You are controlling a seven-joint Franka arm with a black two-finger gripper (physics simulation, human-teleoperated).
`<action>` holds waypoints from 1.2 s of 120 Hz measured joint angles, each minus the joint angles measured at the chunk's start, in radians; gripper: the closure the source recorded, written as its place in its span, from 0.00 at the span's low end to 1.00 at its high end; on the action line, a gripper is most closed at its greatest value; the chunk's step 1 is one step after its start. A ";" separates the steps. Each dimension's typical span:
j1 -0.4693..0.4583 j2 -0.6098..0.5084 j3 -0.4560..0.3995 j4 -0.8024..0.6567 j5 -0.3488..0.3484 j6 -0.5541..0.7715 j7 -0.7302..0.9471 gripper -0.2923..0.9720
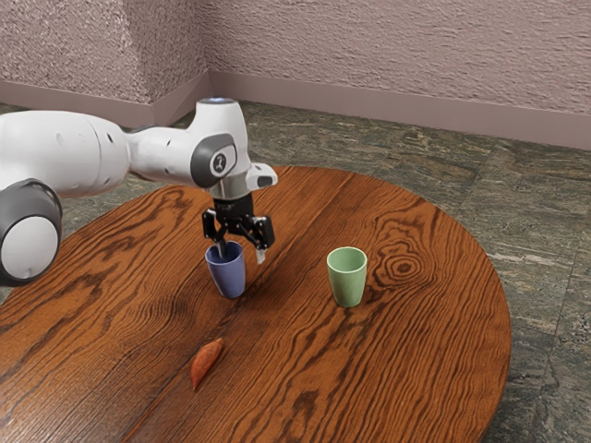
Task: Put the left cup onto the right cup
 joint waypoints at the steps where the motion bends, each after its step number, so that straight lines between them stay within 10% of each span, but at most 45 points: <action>1: 0.000 0.000 0.000 -0.001 0.000 0.001 0.000 0.25; 44: -0.002 0.004 0.000 -0.027 -0.001 0.023 -0.004 0.27; 144: -0.004 0.001 0.008 -0.027 0.001 0.028 -0.011 0.81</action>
